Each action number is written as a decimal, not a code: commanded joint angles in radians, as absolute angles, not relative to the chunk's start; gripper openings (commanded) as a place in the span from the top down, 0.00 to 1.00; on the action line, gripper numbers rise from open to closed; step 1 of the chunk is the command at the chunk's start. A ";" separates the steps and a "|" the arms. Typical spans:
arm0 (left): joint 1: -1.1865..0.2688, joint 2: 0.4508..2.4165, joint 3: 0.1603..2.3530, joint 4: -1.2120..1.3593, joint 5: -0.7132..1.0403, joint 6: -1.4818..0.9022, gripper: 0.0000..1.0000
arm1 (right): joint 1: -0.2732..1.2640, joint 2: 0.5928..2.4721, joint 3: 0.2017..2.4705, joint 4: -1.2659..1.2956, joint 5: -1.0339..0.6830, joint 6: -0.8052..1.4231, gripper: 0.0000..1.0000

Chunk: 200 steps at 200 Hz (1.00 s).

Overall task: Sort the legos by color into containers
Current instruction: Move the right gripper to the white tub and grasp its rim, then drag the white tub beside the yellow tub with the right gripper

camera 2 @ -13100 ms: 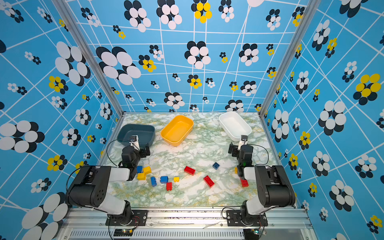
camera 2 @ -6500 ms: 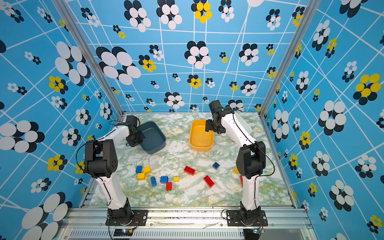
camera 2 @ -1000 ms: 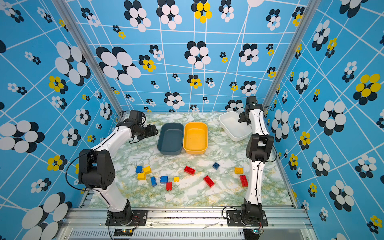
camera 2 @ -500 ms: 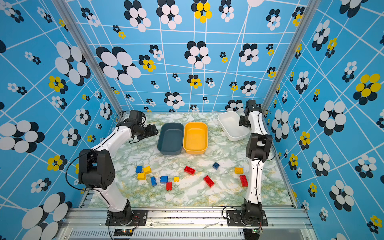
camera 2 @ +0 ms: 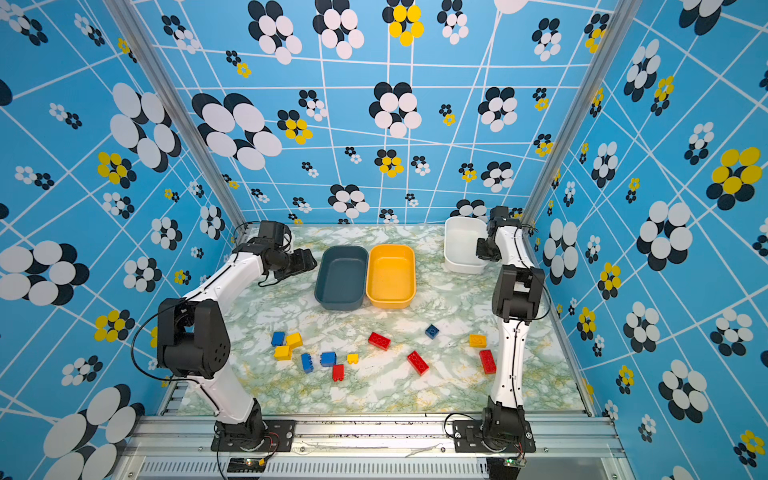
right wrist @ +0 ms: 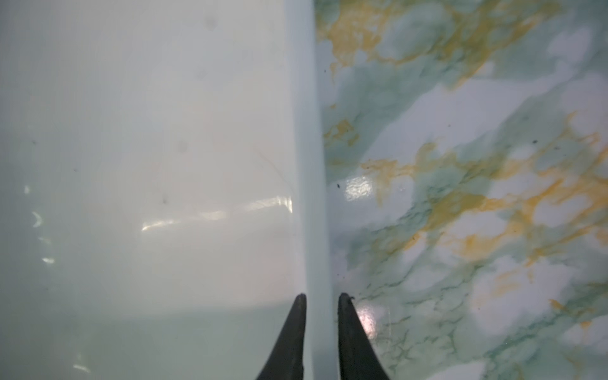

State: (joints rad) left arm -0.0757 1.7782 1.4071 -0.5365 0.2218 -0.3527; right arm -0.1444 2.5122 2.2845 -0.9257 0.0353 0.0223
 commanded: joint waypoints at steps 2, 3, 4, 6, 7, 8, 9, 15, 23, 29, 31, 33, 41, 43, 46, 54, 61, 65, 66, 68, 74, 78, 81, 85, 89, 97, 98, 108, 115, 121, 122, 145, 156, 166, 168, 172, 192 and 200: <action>-0.068 1.796 1.424 -0.528 0.240 -0.363 0.17 | -0.132 2.413 2.196 -0.889 0.015 -0.004 0.82; -0.068 1.795 1.424 -0.528 0.241 -0.363 0.17 | -0.132 2.411 2.192 -0.888 0.015 -0.004 0.82; -0.068 1.795 1.424 -0.528 0.240 -0.362 0.17 | -0.132 2.408 2.188 -0.886 0.015 -0.004 0.83; -0.068 1.795 1.424 -0.528 0.240 -0.363 0.17 | -0.131 2.403 2.180 -0.882 0.014 -0.005 0.83; -0.068 1.795 1.424 -0.529 0.241 -0.363 0.17 | -0.131 2.401 2.175 -0.881 0.014 -0.005 0.83; -0.068 1.795 1.424 -0.528 0.241 -0.363 0.17 | -0.130 2.398 2.171 -0.879 0.014 -0.005 0.84; -0.068 1.795 1.423 -0.527 0.241 -0.363 0.17 | -0.130 2.396 2.168 -0.877 0.013 -0.005 0.84; -0.068 1.794 1.422 -0.526 0.242 -0.363 0.17 | -0.128 2.383 2.146 -0.868 0.011 -0.005 0.84; -0.068 1.792 1.420 -0.526 0.243 -0.363 0.17 | -0.125 2.366 2.115 -0.857 0.008 -0.005 0.86; -0.069 1.791 1.417 -0.525 0.242 -0.363 0.17 | -0.123 2.352 2.092 -0.847 0.007 -0.005 0.88; -0.069 1.790 1.417 -0.525 0.242 -0.362 0.17 | -0.122 2.347 2.084 -0.845 0.006 -0.005 0.88; -0.069 1.790 1.417 -0.525 0.242 -0.363 0.17 | -0.122 2.343 2.075 -0.841 0.006 -0.005 0.89; -0.069 1.789 1.416 -0.523 0.242 -0.363 0.17 | -0.118 2.326 2.046 -0.831 0.006 -0.005 0.91; -0.069 1.789 1.415 -0.523 0.243 -0.363 0.17 | -0.118 2.322 2.040 -0.829 0.006 -0.004 0.91; -0.069 1.788 1.415 -0.524 0.244 -0.362 0.17 | -0.117 2.314 2.029 -0.827 0.005 -0.003 0.92; -0.069 1.786 1.414 -0.525 0.244 -0.362 0.17 | -0.116 2.298 2.003 -0.820 0.002 0.000 0.93; -0.069 1.783 1.413 -0.525 0.243 -0.361 0.17 | -0.114 2.281 1.980 -0.817 0.001 0.002 0.94; -0.069 1.782 1.411 -0.524 0.243 -0.361 0.17 | -0.112 2.271 1.965 -0.813 0.001 0.003 0.95; -0.069 1.781 1.411 -0.523 0.243 -0.361 0.17 | -0.112 2.269 1.962 -0.812 0.001 0.005 0.95; -0.069 1.781 1.411 -0.523 0.244 -0.361 0.17 | -0.111 2.264 1.952 -0.810 0.000 0.005 0.95; -0.069 1.778 1.410 -0.523 0.243 -0.362 0.17 | -0.109 2.248 1.928 -0.804 0.000 0.009 0.95; -0.069 1.777 1.408 -0.523 0.244 -0.362 0.17 | -0.109 2.237 1.912 -0.800 -0.001 0.010 0.96; -0.069 1.775 1.407 -0.523 0.244 -0.361 0.17 | -0.106 2.228 1.898 -0.798 -0.003 0.013 0.96; -0.069 1.774 1.406 -0.522 0.244 -0.361 0.17 | -0.104 2.217 1.880 -0.793 -0.004 0.014 0.96; -0.069 1.772 1.404 -0.521 0.244 -0.361 0.17 | -0.101 2.205 1.863 -0.789 -0.007 0.017 0.96; -0.069 1.769 1.400 -0.519 0.244 -0.361 0.17 | -0.096 2.184 1.827 -0.785 -0.012 0.021 0.96; -0.069 1.768 1.399 -0.519 0.244 -0.361 0.17 | -0.096 2.184 1.821 -0.784 -0.012 0.021 0.96; -0.069 1.763 1.394 -0.518 0.244 -0.361 0.17 | -0.089 2.145 1.779 -0.778 -0.019 0.027 0.96; -0.069 1.761 1.391 -0.516 0.244 -0.362 0.17 | -0.084 2.128 1.749 -0.777 -0.024 0.035 0.97; -0.069 1.759 1.386 -0.515 0.245 -0.361 0.17 | -0.079 2.116 1.726 -0.776 -0.030 0.041 0.97; -0.069 1.758 1.386 -0.514 0.246 -0.361 0.17 | -0.079 2.113 1.721 -0.775 -0.031 0.042 0.97; -0.069 1.748 1.371 -0.508 0.245 -0.362 0.17 | -0.062 2.067 1.628 -0.760 -0.055 0.066 0.97; -0.069 1.744 1.366 -0.506 0.247 -0.362 0.17 | -0.053 2.045 1.577 -0.752 -0.063 0.076 0.97; -0.069 1.741 1.361 -0.504 0.247 -0.364 0.17 | -0.045 2.031 1.542 -0.746 -0.070 0.087 0.97; -0.069 1.741 1.361 -0.503 0.248 -0.363 0.17 | -0.043 2.026 1.537 -0.745 -0.071 0.088 0.97; -0.069 1.740 1.359 -0.502 0.248 -0.364 0.17 | -0.039 2.020 1.526 -0.744 -0.073 0.089 0.97; -0.071 1.738 1.355 -0.500 0.248 -0.365 0.17 | -0.023 1.996 1.480 -0.741 -0.075 0.104 0.97; -0.071 1.737 1.354 -0.499 0.247 -0.365 0.17 | -0.019 1.986 1.464 -0.735 -0.080 0.112 0.97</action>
State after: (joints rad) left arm -0.0757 1.7779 1.3731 -0.5148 0.2367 -0.3561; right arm -0.0357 2.0342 1.5070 -0.7509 -0.0471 0.0727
